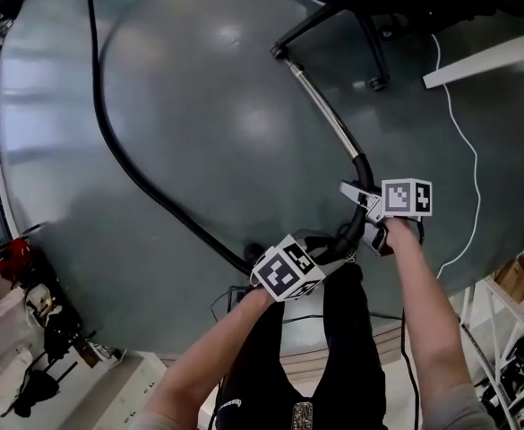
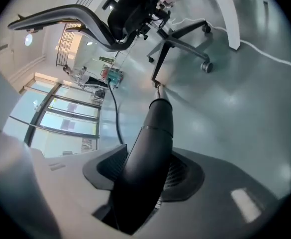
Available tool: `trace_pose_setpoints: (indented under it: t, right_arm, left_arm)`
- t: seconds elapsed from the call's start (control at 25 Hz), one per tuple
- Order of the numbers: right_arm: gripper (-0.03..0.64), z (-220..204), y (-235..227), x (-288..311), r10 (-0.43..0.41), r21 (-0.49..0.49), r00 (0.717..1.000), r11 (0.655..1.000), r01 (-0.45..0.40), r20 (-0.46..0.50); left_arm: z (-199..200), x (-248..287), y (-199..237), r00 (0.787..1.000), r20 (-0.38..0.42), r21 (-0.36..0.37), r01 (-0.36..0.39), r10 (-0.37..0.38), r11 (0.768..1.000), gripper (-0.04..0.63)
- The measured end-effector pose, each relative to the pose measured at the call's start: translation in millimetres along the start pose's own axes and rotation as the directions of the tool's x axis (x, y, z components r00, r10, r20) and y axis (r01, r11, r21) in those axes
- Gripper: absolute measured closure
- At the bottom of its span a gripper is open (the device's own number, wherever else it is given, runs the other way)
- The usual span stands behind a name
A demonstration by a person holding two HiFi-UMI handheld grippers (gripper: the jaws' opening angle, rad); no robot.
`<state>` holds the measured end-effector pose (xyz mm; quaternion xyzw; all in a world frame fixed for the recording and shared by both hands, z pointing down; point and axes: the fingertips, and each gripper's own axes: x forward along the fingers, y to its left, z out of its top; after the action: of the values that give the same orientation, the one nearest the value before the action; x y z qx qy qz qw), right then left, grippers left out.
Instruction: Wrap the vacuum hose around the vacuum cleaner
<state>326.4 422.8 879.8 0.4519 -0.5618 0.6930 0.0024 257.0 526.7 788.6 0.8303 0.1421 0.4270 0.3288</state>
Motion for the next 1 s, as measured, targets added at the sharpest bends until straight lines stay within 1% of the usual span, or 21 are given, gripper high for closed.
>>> trace_pose_setpoints:
  t: [0.08,0.12,0.2,0.24,0.28,0.32,0.4,0.48,0.56,0.68,0.84,0.92,1.0]
  right_arm:
    - [0.415,-3,14,9,0.065,0.048,0.998,0.997,-0.064,-0.026]
    - [0.438,-3,19,11,0.076,0.069,0.997,0.995,-0.074,-0.031]
    - [0.463,-4,23,14,0.045,0.094,0.999,0.995,-0.042,-0.029]
    - [0.481,-6,23,14,0.011,0.09,0.999,0.996,-0.008,-0.031]
    - [0.505,-8,23,13,-0.028,0.073,0.999,0.997,0.031,-0.039]
    - [0.515,-12,23,11,-0.063,0.046,0.997,0.997,0.065,-0.054]
    - [0.517,-21,28,9,-0.108,-0.006,0.99,0.994,0.108,-0.09]
    - [0.517,-28,35,8,-0.136,-0.041,0.984,0.99,0.132,-0.113]
    - [0.517,-34,43,4,-0.149,-0.046,0.982,0.988,0.144,-0.119]
    - [0.517,-50,55,-8,-0.167,-0.05,0.98,0.986,0.162,-0.113]
    - [0.517,-71,83,-31,-0.192,-0.089,0.977,0.979,0.184,-0.09]
    - [0.517,-75,102,-44,-0.196,-0.106,0.978,0.977,0.187,-0.078]
    - [0.515,-75,122,-55,-0.196,-0.134,0.979,0.973,0.186,-0.062]
  left_arm:
    - [-4,-8,3,1.0,-0.015,0.024,-0.02,0.021,1.0,0.411]
    - [-6,-12,4,0.999,-0.02,0.037,-0.033,0.034,0.999,0.414]
    - [-6,-21,4,0.998,-0.004,0.055,-0.06,0.06,0.997,0.424]
    - [-4,-27,3,0.997,0.019,0.059,-0.076,0.075,0.995,0.487]
    - [0,-33,2,0.995,0.044,0.059,-0.094,0.091,0.994,0.592]
    - [4,-38,1,0.992,0.062,0.059,-0.11,0.106,0.992,0.592]
    - [8,-47,1,0.989,0.077,0.061,-0.129,0.124,0.99,0.592]
    - [7,-58,3,0.986,0.083,0.064,-0.147,0.141,0.987,0.592]
    - [5,-71,7,0.983,0.086,0.063,-0.169,0.164,0.984,0.592]
    - [-2,-90,5,0.977,0.09,0.06,-0.199,0.193,0.978,0.592]
    - [-10,-123,-7,0.967,0.111,0.067,-0.237,0.229,0.969,0.592]
    - [-8,-142,-12,0.96,0.114,0.07,-0.266,0.257,0.961,0.592]
    - [-4,-160,-15,0.948,0.13,0.078,-0.303,0.292,0.95,0.592]
